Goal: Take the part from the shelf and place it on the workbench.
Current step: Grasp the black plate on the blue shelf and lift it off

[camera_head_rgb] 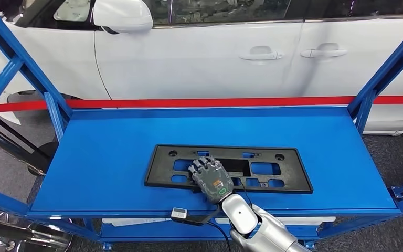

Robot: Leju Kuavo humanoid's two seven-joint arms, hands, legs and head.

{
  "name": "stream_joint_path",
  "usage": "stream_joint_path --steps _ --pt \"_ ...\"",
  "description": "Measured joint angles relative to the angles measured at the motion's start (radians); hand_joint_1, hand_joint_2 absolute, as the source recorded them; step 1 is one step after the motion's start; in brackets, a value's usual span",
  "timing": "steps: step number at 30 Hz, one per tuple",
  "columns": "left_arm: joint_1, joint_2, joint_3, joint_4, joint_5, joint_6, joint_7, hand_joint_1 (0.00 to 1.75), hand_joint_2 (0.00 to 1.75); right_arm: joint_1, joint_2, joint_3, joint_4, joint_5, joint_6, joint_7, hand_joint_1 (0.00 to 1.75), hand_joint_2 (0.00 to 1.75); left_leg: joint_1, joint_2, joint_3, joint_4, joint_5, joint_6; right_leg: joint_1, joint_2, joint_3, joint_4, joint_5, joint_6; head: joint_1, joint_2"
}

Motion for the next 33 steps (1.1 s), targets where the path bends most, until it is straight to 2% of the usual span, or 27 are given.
stream_joint_path --steps 1,2,3,4,5,6,7,9,11,13,15,16,17,18,20,21,22,24,26,27,28,30,31,32,33 --pt "0.002 0.000 0.000 0.000 0.000 0.000 0.000 0.00 0.00 0.006 0.001 -0.013 0.002 0.003 -0.003 0.000 1.21 1.75 0.001 0.000 -0.012 0.027 -0.001 -0.003 0.000 0.000 -0.001 0.002 -0.001 0.000 0.000 0.000" --pt "0.003 0.000 0.000 0.000 0.000 -0.001 -0.001 0.00 0.00 0.011 0.002 -0.023 0.003 0.006 -0.006 0.001 1.22 1.75 0.003 0.000 -0.003 0.011 0.018 -0.004 0.000 0.001 0.000 0.004 -0.002 0.001 0.000 0.000" --pt "0.004 0.001 0.000 0.000 0.000 -0.002 -0.003 0.00 0.00 0.015 0.004 -0.032 0.003 0.010 -0.009 0.002 1.23 1.75 0.005 0.001 0.024 -0.044 0.053 -0.005 -0.001 0.002 0.002 0.005 -0.003 0.003 0.000 0.000" --pt "0.004 0.001 0.000 0.000 -0.001 -0.005 -0.007 0.00 0.00 0.019 0.006 -0.042 0.004 0.015 -0.011 0.004 1.26 1.75 0.007 0.001 0.062 -0.122 0.089 -0.005 -0.002 0.002 0.004 0.006 -0.005 0.005 0.000 0.000" --pt "0.003 0.001 0.000 0.000 -0.001 -0.008 -0.012 0.00 0.00 0.022 0.007 -0.052 0.004 0.020 -0.011 0.008 1.30 1.75 0.006 0.001 0.095 -0.190 0.113 -0.003 -0.001 0.003 0.005 0.007 -0.007 0.010 0.000 0.000" --pt "0.003 0.002 0.000 0.000 -0.002 -0.012 -0.017 0.00 0.00 0.026 0.008 -0.063 0.004 0.024 -0.011 0.010 1.34 1.75 0.004 0.000 0.118 -0.238 0.126 0.002 0.000 0.004 0.005 0.008 -0.008 0.014 0.000 0.000" --pt "0.003 0.002 0.000 0.000 -0.002 -0.016 -0.021 0.00 0.00 0.029 0.008 -0.073 0.004 0.027 -0.011 0.012 1.39 1.75 0.001 -0.002 0.128 -0.261 0.128 0.008 0.001 0.005 0.004 0.009 -0.008 0.020 0.000 0.000" --pt "0.005 0.003 0.000 0.000 -0.003 -0.024 -0.033 0.00 0.87 0.037 0.008 -0.090 0.004 0.031 -0.012 0.012 1.44 1.75 0.000 -0.003 0.128 -0.264 0.130 0.023 0.002 0.007 0.002 0.008 -0.006 0.030 0.000 0.000" --pt "0.006 0.003 0.000 0.000 -0.006 -0.033 -0.057 0.00 1.75 0.046 0.008 -0.106 0.004 0.035 -0.014 0.011 1.46 1.75 0.003 0.000 0.129 -0.270 0.136 0.036 0.001 0.008 -0.006 0.028 -0.022 0.040 0.000 0.000" --pt "0.006 0.003 0.000 0.000 -0.010 -0.040 -0.083 0.00 1.75 0.057 0.008 -0.126 0.004 0.039 -0.019 0.007 1.47 1.75 0.006 0.002 0.128 -0.274 0.141 0.047 -0.002 0.008 -0.047 0.122 -0.081 0.048 0.000 0.000" --pt "0.007 0.003 0.000 0.000 -0.012 -0.039 -0.102 0.00 1.75 0.070 0.008 -0.144 0.004 0.043 -0.028 0.000 1.47 1.75 0.005 0.003 0.126 -0.274 0.141 0.052 -0.003 0.008 -0.112 0.258 -0.144 0.053 0.000 0.000" --pt "0.007 0.003 0.000 0.000 -0.014 -0.037 -0.106 0.00 1.75 0.077 0.008 -0.152 0.003 0.043 -0.034 -0.004 1.47 1.75 0.004 0.002 0.126 -0.274 0.141 0.052 -0.004 0.007 -0.131 0.299 -0.153 0.054 0.000 0.000" --pt "0.008 0.003 0.000 0.000 -0.016 -0.034 -0.109 0.00 1.75 0.082 0.008 -0.160 0.001 0.042 -0.041 -0.009 1.47 1.75 0.004 0.002 0.127 -0.273 0.141 0.052 -0.004 0.007 -0.133 0.302 -0.141 0.053 0.000 0.000" --pt "0.008 0.003 0.000 0.000 -0.017 -0.034 -0.110 0.00 1.75 0.088 0.007 -0.169 -0.004 0.034 -0.049 -0.017 1.47 1.75 0.004 0.001 0.128 -0.273 0.140 0.052 -0.004 0.007 -0.114 0.263 -0.111 0.051 0.000 0.000" --pt "0.007 0.003 0.000 0.000 -0.010 -0.040 -0.107 0.00 1.75 0.098 0.003 -0.191 -0.025 -0.007 -0.073 -0.049 1.47 1.75 0.002 -0.002 0.131 -0.272 0.138 0.048 -0.002 0.007 -0.046 0.121 -0.039 0.041 0.001 0.000" --pt "0.007 0.003 0.002 0.000 -0.002 -0.048 -0.101 0.00 1.75 0.103 -0.001 -0.203 -0.044 -0.050 -0.087 -0.080 1.47 1.75 0.001 -0.003 0.130 -0.270 0.137 0.045 0.000 0.007 -0.019 0.061 -0.018 0.037 0.000 0.000" --pt "0.007 0.004 0.005 0.000 0.010 -0.059 -0.092 0.00 1.75 0.108 -0.006 -0.216 -0.070 -0.118 -0.100 -0.128 1.47 1.75 -0.001 -0.003 0.128 -0.269 0.135 0.040 0.002 0.008 -0.005 0.026 -0.009 0.033 0.000 0.000" --pt "0.006 0.005 0.019 0.000 0.044 -0.094 -0.077 0.00 1.75 0.116 -0.018 -0.241 -0.139 -0.315 -0.115 -0.264 1.47 1.75 -0.002 -0.002 0.125 -0.267 0.133 0.028 0.006 0.011 -0.002 0.011 -0.010 0.027 0.000 0.000" --pt "0.004 0.007 0.036 0.000 0.076 -0.131 -0.084 0.00 1.75 0.122 -0.030 -0.266 -0.233 -0.519 -0.114 -0.411 1.47 1.75 0.002 0.001 0.122 -0.257 0.121 0.015 0.003 0.014 0.001 0.005 -0.005 0.015 0.000 0.000" --pt "0.002 0.007 0.043 0.000 0.085 -0.142 -0.092 0.00 1.75 0.124 -0.034 -0.279 -0.282 -0.593 -0.108 -0.466 1.47 1.75 0.004 0.001 0.113 -0.232 0.103 0.010 0.001 0.013 0.003 0.000 -0.003 0.009 0.000 0.000" --pt "0.000 0.008 0.048 0.000 0.089 -0.148 -0.099 0.00 1.75 0.126 -0.037 -0.292 -0.329 -0.647 -0.102 -0.507 1.47 1.75 0.006 0.002 0.094 -0.185 0.073 0.006 -0.001 0.013 0.004 -0.002 -0.002 0.005 0.000 0.000" --pt "-0.003 0.011 0.054 0.000 0.093 -0.152 -0.107 0.00 1.75 0.133 -0.040 -0.312 -0.398 -0.703 -0.091 -0.545 1.47 1.75 0.007 0.002 0.033 -0.046 0.005 -0.001 0.001 0.011 0.004 -0.001 -0.002 0.002 0.000 0.000" --pt "-0.003 0.012 0.056 0.000 0.094 -0.153 -0.108 0.00 1.75 0.140 -0.042 -0.320 -0.423 -0.715 -0.088 -0.551 1.47 1.75 0.007 0.002 0.008 0.009 -0.013 -0.003 0.001 0.011 0.004 0.000 -0.003 0.001 0.000 0.000" --pt "-0.003 0.013 0.057 0.000 0.095 -0.153 -0.108 0.00 1.75 0.147 -0.044 -0.327 -0.443 -0.720 -0.085 -0.555 1.47 1.75 0.007 0.002 0.000 0.029 -0.010 -0.004 0.002 0.011 0.003 0.003 -0.004 0.001 0.000 0.000" --pt "-0.003 0.014 0.059 0.000 0.095 -0.154 -0.109 0.00 1.75 0.155 -0.046 -0.332 -0.460 -0.722 -0.083 -0.557 1.47 1.75 0.008 0.002 0.011 0.006 0.012 -0.004 0.002 0.011 0.004 0.005 -0.005 0.001 0.000 0.000"
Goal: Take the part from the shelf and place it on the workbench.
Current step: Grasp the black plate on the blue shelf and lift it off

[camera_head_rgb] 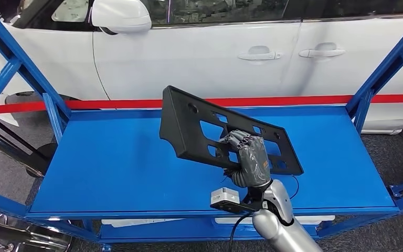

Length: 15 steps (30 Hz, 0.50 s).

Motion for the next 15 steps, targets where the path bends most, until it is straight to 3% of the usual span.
stream_joint_path --steps 2,4,7,9,10,13,14,15 --pt "-0.001 0.002 0.002 0.000 0.000 -0.001 -0.001 0.00 1.75 0.011 -0.003 -0.006 -0.027 -0.001 0.001 -0.003 1.47 1.75 0.001 0.000 0.068 -0.140 0.070 0.004 -0.001 0.001 0.002 0.003 -0.003 0.003 0.000 0.000" --pt "-0.005 0.004 0.004 0.000 0.000 -0.001 -0.002 0.00 1.75 0.016 -0.004 -0.012 -0.047 -0.002 0.001 -0.004 1.47 1.75 -0.004 -0.001 0.120 -0.251 0.106 0.014 0.001 0.002 0.001 0.005 -0.004 0.012 0.000 0.000" --pt "-0.005 0.004 0.009 0.000 0.001 -0.001 -0.002 0.00 1.75 0.025 -0.005 -0.020 -0.066 -0.004 0.001 -0.004 1.47 1.75 -0.008 -0.003 0.126 -0.272 0.111 0.032 0.002 0.003 -0.003 0.005 -0.001 0.028 0.000 0.000" --pt "-0.005 0.004 0.012 0.000 0.001 -0.001 -0.002 0.00 1.75 0.029 -0.007 -0.024 -0.076 -0.004 0.001 -0.004 1.47 1.75 -0.004 -0.001 0.127 -0.280 0.119 0.046 0.001 0.002 -0.013 0.029 -0.022 0.037 0.000 0.000" --pt "-0.006 0.004 0.013 0.000 0.001 -0.001 -0.002 0.00 1.75 0.030 -0.008 -0.026 -0.079 -0.004 0.001 -0.004 1.47 1.75 -0.001 0.000 0.127 -0.284 0.122 0.052 0.001 0.001 -0.030 0.069 -0.049 0.040 0.000 0.000" --pt "-0.006 0.004 0.016 0.000 0.001 -0.001 -0.002 0.00 1.75 0.037 -0.011 -0.028 -0.082 -0.005 0.001 -0.005 1.47 1.75 -0.002 0.002 0.124 -0.284 0.123 0.057 -0.003 0.000 -0.122 0.265 -0.138 0.046 0.000 0.000" --pt "-0.006 0.004 0.016 0.000 0.001 -0.001 -0.002 0.00 1.75 0.040 -0.012 -0.029 -0.082 -0.005 0.001 -0.005 1.47 1.75 -0.002 0.001 0.124 -0.283 0.123 0.056 -0.004 0.000 -0.138 0.297 -0.141 0.048 0.000 0.000" --pt "-0.006 0.004 0.017 0.000 0.001 -0.001 -0.002 0.00 1.75 0.042 -0.013 -0.029 -0.083 -0.005 0.001 -0.005 1.47 1.75 -0.002 0.001 0.125 -0.282 0.122 0.056 -0.006 0.000 -0.135 0.288 -0.122 0.048 0.000 0.000"
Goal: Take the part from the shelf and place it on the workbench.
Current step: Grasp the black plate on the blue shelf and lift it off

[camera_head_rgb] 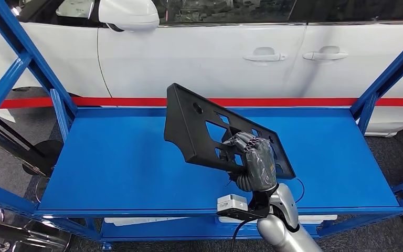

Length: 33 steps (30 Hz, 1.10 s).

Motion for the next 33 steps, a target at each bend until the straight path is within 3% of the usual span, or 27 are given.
stream_joint_path --steps 3,5,9,11,13,14,15,16,18,20,23,24,26,28,29,30,31,33 --pt "-0.001 0.000 0.000 0.000 -0.003 0.006 -0.006 0.00 1.75 0.001 0.000 -0.001 -0.007 -0.016 -0.006 -0.022 1.47 1.75 -0.002 -0.003 0.005 0.004 -0.006 -0.007 -0.001 0.000 0.089 -0.190 0.102 -0.007 0.000 0.000" --pt "-0.001 0.000 0.000 0.000 -0.011 0.026 -0.032 0.00 1.75 0.008 -0.001 -0.004 -0.030 -0.064 -0.017 -0.080 1.47 1.75 -0.006 -0.005 0.003 0.007 -0.010 -0.018 0.003 0.000 0.122 -0.267 0.122 -0.014 0.000 0.000" --pt "-0.003 0.000 -0.007 0.001 -0.042 0.052 -0.113 0.00 1.75 0.044 -0.003 -0.009 -0.153 -0.216 0.015 -0.194 1.47 1.75 -0.004 -0.004 -0.007 0.027 -0.029 -0.040 0.001 0.001 0.121 -0.279 0.121 -0.033 0.000 0.000" --pt "-0.006 0.003 -0.016 0.001 -0.050 0.041 -0.135 0.00 1.75 0.055 -0.003 -0.004 -0.236 -0.354 0.086 -0.254 1.47 1.75 -0.001 -0.003 -0.050 0.121 -0.088 -0.049 -0.002 -0.002 0.121 -0.282 0.123 -0.043 0.000 0.000" --pt "-0.007 0.005 -0.021 0.001 -0.045 0.031 -0.142 0.00 1.75 0.059 0.000 0.002 -0.320 -0.564 0.205 -0.282 1.47 1.75 0.000 -0.003 -0.113 0.260 -0.151 -0.056 0.001 -0.004 0.121 -0.280 0.122 -0.048 0.000 0.000" --pt "-0.007 0.006 -0.022 0.001 -0.037 0.030 -0.137 0.00 1.75 0.058 0.004 0.004 -0.360 -0.698 0.283 -0.266 1.47 1.75 0.000 -0.003 -0.133 0.301 -0.160 -0.057 0.002 -0.005 0.121 -0.279 0.121 -0.050 0.000 0.000" --pt "-0.007 0.006 -0.022 0.001 -0.029 0.031 -0.122 0.00 1.75 0.055 0.009 0.004 -0.392 -0.837 0.365 -0.229 1.47 1.75 0.000 -0.003 -0.135 0.304 -0.149 -0.056 0.004 -0.005 0.122 -0.278 0.122 -0.050 0.000 0.000" --pt "-0.007 0.006 -0.022 0.001 -0.022 0.033 -0.097 0.00 1.75 0.049 0.013 0.001 -0.415 -0.973 0.453 -0.177 1.47 1.75 0.000 -0.003 -0.119 0.269 -0.121 -0.053 0.005 -0.003 0.122 -0.277 0.122 -0.050 0.000 0.000" --pt "-0.009 0.005 -0.022 0.001 -0.017 0.044 -0.035 0.00 1.75 0.034 0.011 -0.012 -0.427 -1.165 0.631 -0.082 1.47 1.75 -0.004 -0.003 -0.053 0.127 -0.050 -0.038 0.008 -0.001 0.123 -0.276 0.122 -0.049 0.000 0.000" --pt "-0.010 0.002 -0.022 0.002 -0.020 0.058 0.003 0.00 1.75 0.027 -0.001 -0.037 -0.410 -1.233 0.787 -0.043 1.47 1.75 -0.010 -0.003 -0.010 0.030 -0.014 -0.024 0.011 -0.001 0.119 -0.274 0.123 -0.043 0.000 0.000" --pt "-0.007 -0.003 -0.022 0.004 -0.025 0.066 0.012 0.00 1.75 0.026 -0.012 -0.073 -0.390 -1.250 0.898 -0.031 1.47 1.75 -0.011 -0.004 -0.008 0.011 -0.002 -0.013 0.010 -0.004 0.115 -0.275 0.128 -0.026 0.000 0.000" --pt "-0.007 -0.005 -0.023 0.005 -0.027 0.066 0.013 0.00 1.75 0.024 -0.015 -0.084 -0.387 -1.254 0.910 -0.029 1.47 1.75 -0.009 -0.003 -0.009 0.004 0.006 -0.008 0.009 -0.004 0.112 -0.268 0.118 -0.020 0.000 0.000" --pt "-0.010 -0.010 -0.026 0.006 -0.033 0.066 0.009 0.00 1.75 0.017 -0.021 -0.101 -0.385 -1.266 0.925 -0.019 1.47 1.75 -0.004 0.001 -0.016 -0.006 0.020 0.002 0.008 -0.003 0.088 -0.202 0.058 -0.011 0.000 0.000" --pt "-0.012 -0.014 -0.029 0.007 -0.037 0.065 0.000 0.00 1.75 0.009 -0.023 -0.109 -0.385 -1.283 0.930 0.003 1.47 1.75 -0.006 0.005 -0.030 -0.003 0.029 0.006 0.004 -0.003 0.044 -0.076 -0.023 -0.004 0.000 0.000" --pt "-0.013 -0.016 -0.029 0.007 -0.039 0.064 -0.006 0.00 1.75 0.006 -0.023 -0.110 -0.385 -1.292 0.931 0.015 1.47 1.75 -0.006 0.007 -0.038 -0.001 0.034 0.005 0.001 -0.003 0.029 -0.024 -0.046 0.000 0.000 0.000" --pt "-0.013 -0.018 -0.030 0.008 -0.040 0.063 -0.010 0.00 1.75 0.002 -0.024 -0.112 -0.385 -1.302 0.933 0.025 1.47 1.75 -0.006 0.008 -0.047 0.002 0.038 0.005 -0.001 -0.003 0.030 -0.004 -0.048 0.003 0.000 0.000" --pt "-0.013 -0.020 -0.031 0.008 -0.040 0.061 -0.015 0.00 1.75 0.000 -0.025 -0.113 -0.384 -1.311 0.938 0.032 1.47 1.75 -0.006 0.008 -0.055 0.005 0.042 0.003 -0.005 -0.004 0.052 -0.025 -0.032 0.006 0.000 0.000" --pt "-0.013 -0.025 -0.032 0.009 -0.037 0.059 -0.021 0.00 1.75 -0.003 -0.032 -0.116 -0.382 -1.323 0.960 0.037 1.47 1.75 -0.005 0.008 -0.067 0.011 0.050 -0.004 -0.011 -0.004 0.142 -0.161 0.020 0.008 0.000 0.000"
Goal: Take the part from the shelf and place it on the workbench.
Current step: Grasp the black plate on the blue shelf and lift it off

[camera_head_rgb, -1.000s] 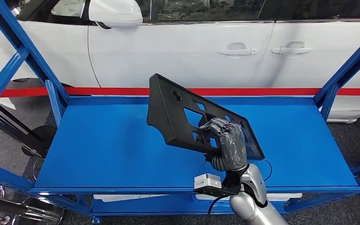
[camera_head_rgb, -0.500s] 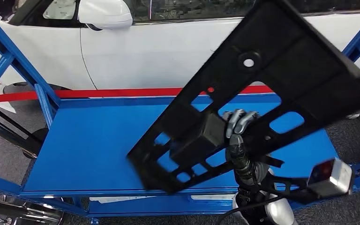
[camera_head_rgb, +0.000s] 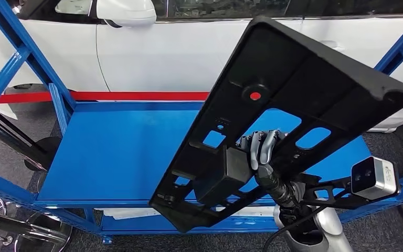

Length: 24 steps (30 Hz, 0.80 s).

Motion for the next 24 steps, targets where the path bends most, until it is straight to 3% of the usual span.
stream_joint_path --steps 2,4,6,8,10,11,12,13,15,17,18,21,22,24 --pt "0.000 -0.003 -0.001 0.001 0.003 0.000 -0.005 0.00 1.75 0.005 -0.008 -0.004 0.004 0.013 0.039 -0.014 1.47 1.75 -0.001 -0.002 -0.006 0.003 0.009 -0.011 0.002 0.001 0.065 -0.109 0.031 -0.004 0.000 0.000" --pt "0.000 -0.003 -0.002 0.002 0.001 0.001 -0.007 0.00 1.75 0.018 -0.011 -0.011 0.007 0.064 0.078 -0.050 1.47 1.75 -0.002 -0.004 -0.010 0.002 0.020 -0.026 0.009 0.003 0.068 -0.127 0.040 -0.013 0.000 0.000" --pt "0.002 -0.004 -0.003 0.003 -0.005 0.003 -0.006 0.00 1.75 0.038 -0.009 -0.016 0.002 0.159 0.088 -0.100 1.47 1.75 0.001 -0.007 -0.018 0.008 0.017 -0.039 0.007 0.001 0.057 -0.132 0.051 -0.030 0.000 0.000" --pt "0.004 -0.004 -0.003 0.003 -0.011 0.006 -0.003 0.00 1.75 0.062 0.002 -0.014 -0.009 0.254 0.071 -0.139 1.47 1.75 0.004 -0.008 -0.043 0.067 -0.047 -0.048 0.004 -0.004 0.039 -0.135 0.069 -0.048 0.000 0.000" --pt "0.005 -0.005 -0.004 0.003 -0.015 0.007 -0.001 0.00 1.75 0.079 0.012 -0.010 -0.019 0.296 0.056 -0.154 1.47 1.75 0.005 -0.008 -0.080 0.193 -0.144 -0.053 0.009 -0.005 0.015 -0.131 0.085 -0.056 0.000 0.000" --pt "0.004 -0.005 -0.004 0.003 -0.015 0.007 -0.001 0.00 1.75 0.085 0.014 -0.009 -0.022 0.302 0.052 -0.157 1.47 1.75 0.005 -0.008 -0.091 0.254 -0.174 -0.055 0.012 -0.006 0.002 -0.129 0.093 -0.057 0.000 0.000" --pt "0.004 -0.005 -0.005 0.003 -0.015 0.007 0.000 0.00 1.75 0.090 0.015 -0.007 -0.023 0.305 0.048 -0.160 1.47 1.75 0.005 -0.008 -0.090 0.289 -0.181 -0.055 0.015 -0.007 -0.011 -0.127 0.101 -0.058 0.000 0.000" --pt "0.004 -0.005 -0.005 0.004 -0.016 0.007 0.000 0.00 1.75 0.093 0.016 -0.006 -0.025 0.310 0.043 -0.163 1.47 1.75 0.004 -0.008 -0.072 0.290 -0.168 -0.052 0.018 -0.007 -0.023 -0.124 0.108 -0.058 0.000 0.000" --pt "0.004 -0.004 -0.008 0.004 -0.017 0.007 0.002 0.00 1.75 0.096 0.016 -0.002 -0.029 0.330 0.029 -0.174 1.47 1.75 -0.001 -0.008 0.017 0.186 -0.118 -0.036 0.023 -0.007 -0.041 -0.122 0.122 -0.058 0.000 0.000" --pt "0.002 0.000 -0.012 0.004 -0.021 0.009 0.005 0.00 1.75 0.098 0.016 0.001 -0.033 0.361 0.011 -0.194 1.47 1.75 -0.010 -0.008 0.118 0.036 -0.103 -0.015 0.027 -0.007 -0.051 -0.122 0.136 -0.052 0.000 0.000" --pt "0.001 0.002 -0.014 0.004 -0.023 0.009 0.007 0.00 1.75 0.099 0.016 0.001 -0.035 0.375 0.004 -0.205 1.47 1.75 -0.015 -0.008 0.146 -0.011 -0.106 -0.008 0.025 -0.008 -0.053 -0.123 0.143 -0.047 0.000 0.000" --pt "0.004 0.003 -0.018 0.005 -0.029 0.011 0.010 0.00 1.75 0.104 0.011 0.001 -0.042 0.411 -0.011 -0.230 1.47 1.75 -0.018 -0.006 0.151 -0.051 -0.088 0.001 0.020 -0.008 -0.058 -0.131 0.159 -0.029 0.000 0.000" --pt "0.004 0.002 -0.019 0.005 -0.031 0.011 0.012 0.00 1.75 0.105 0.007 0.001 -0.045 0.421 -0.014 -0.236 1.47 1.75 -0.015 -0.004 0.147 -0.058 -0.077 0.006 0.020 -0.006 -0.065 -0.120 0.144 -0.023 0.000 0.000" --pt "0.004 0.001 -0.021 0.005 -0.033 0.011 0.014 0.00 1.75 0.108 -0.003 0.001 -0.050 0.435 -0.019 -0.244 1.47 1.75 -0.010 0.001 0.128 -0.061 -0.057 0.015 0.017 -0.001 -0.093 -0.040 0.064 -0.014 0.000 0.000"
